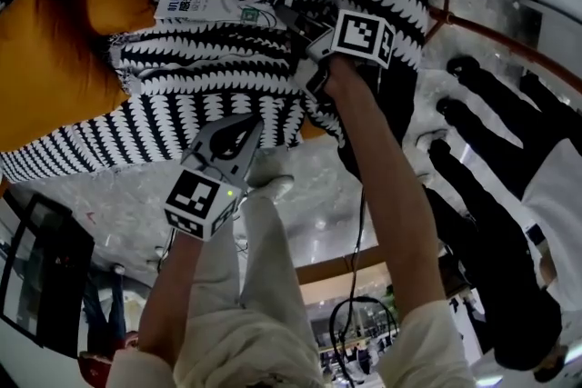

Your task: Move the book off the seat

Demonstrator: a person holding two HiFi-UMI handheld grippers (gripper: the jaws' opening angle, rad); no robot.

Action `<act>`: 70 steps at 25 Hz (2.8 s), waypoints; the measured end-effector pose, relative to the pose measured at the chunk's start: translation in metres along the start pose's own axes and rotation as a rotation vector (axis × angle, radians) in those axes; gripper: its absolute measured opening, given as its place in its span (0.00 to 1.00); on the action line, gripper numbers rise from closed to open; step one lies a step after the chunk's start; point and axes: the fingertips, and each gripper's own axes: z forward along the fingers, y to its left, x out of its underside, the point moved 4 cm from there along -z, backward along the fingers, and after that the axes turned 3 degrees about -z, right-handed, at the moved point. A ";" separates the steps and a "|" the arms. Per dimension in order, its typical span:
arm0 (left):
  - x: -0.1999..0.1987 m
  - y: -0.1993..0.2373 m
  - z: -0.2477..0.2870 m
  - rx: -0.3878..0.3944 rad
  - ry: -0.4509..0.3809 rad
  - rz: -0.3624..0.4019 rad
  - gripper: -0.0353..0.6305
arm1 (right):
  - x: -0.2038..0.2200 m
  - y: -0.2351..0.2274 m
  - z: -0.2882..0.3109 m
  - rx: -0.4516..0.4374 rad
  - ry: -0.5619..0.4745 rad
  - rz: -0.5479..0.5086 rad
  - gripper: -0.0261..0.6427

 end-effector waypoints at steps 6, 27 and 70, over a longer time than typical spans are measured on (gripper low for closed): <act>0.001 -0.007 0.006 0.004 -0.003 0.004 0.06 | 0.007 0.012 -0.006 0.001 -0.059 -0.032 0.11; 0.033 -0.025 -0.023 0.009 0.027 0.053 0.06 | 0.112 0.031 -0.052 0.114 -0.160 -0.055 0.12; 0.043 -0.045 -0.024 0.058 0.081 0.136 0.06 | 0.113 0.039 -0.048 -0.015 -0.163 -0.022 0.10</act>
